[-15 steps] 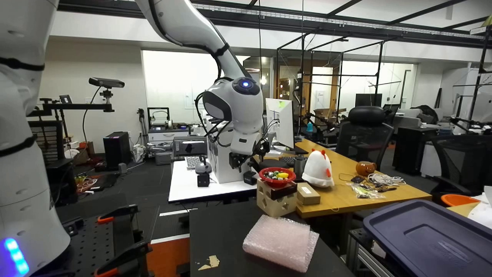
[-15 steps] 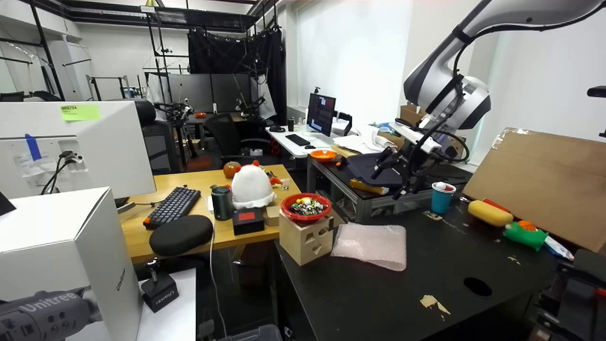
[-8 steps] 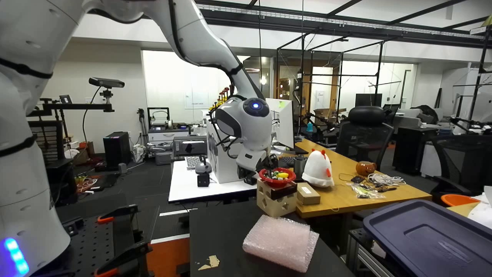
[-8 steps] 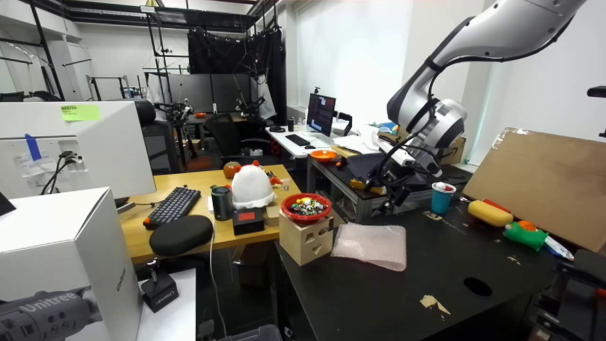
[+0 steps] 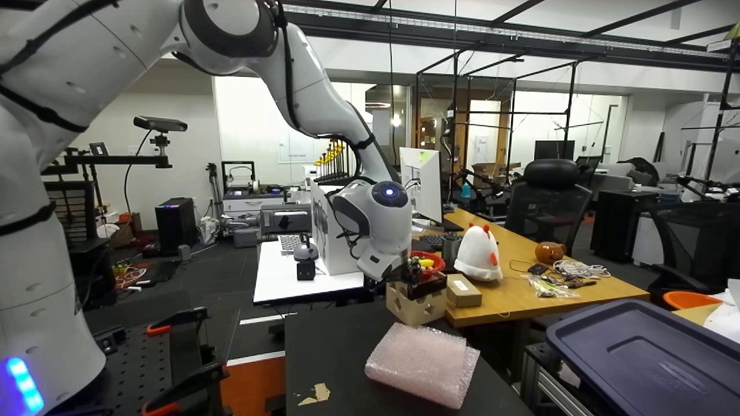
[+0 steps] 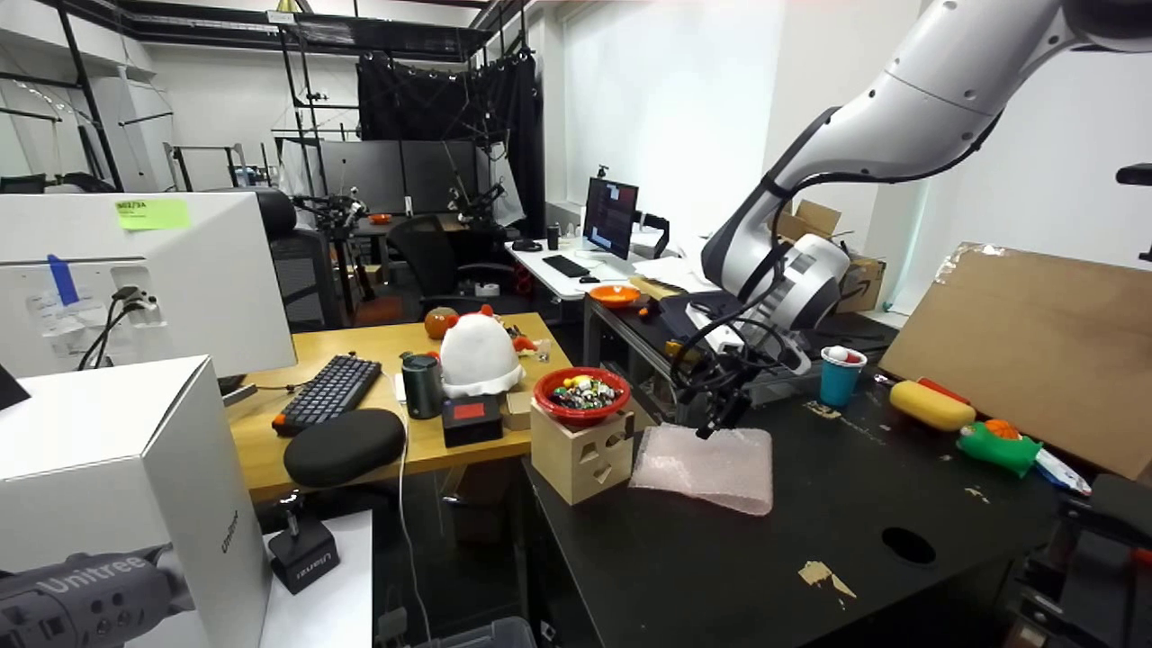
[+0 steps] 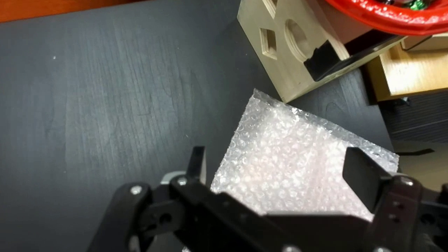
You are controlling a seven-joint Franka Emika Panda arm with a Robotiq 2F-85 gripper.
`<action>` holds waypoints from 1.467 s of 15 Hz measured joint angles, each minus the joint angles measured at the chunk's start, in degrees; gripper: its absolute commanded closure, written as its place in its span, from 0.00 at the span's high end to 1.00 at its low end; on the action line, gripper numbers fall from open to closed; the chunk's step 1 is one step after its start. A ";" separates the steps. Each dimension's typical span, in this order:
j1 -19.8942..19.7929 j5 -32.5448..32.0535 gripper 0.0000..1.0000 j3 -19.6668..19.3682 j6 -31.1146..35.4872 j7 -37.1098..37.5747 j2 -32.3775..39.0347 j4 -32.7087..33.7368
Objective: Unfold the pink plastic
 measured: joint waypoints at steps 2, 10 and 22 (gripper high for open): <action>0.95 0.00 1.00 0.54 2.97 2.53 3.08 2.13; 5.42 -0.07 1.00 1.78 15.86 7.48 17.16 13.14; 7.61 -0.07 0.34 2.24 21.76 10.08 23.40 22.38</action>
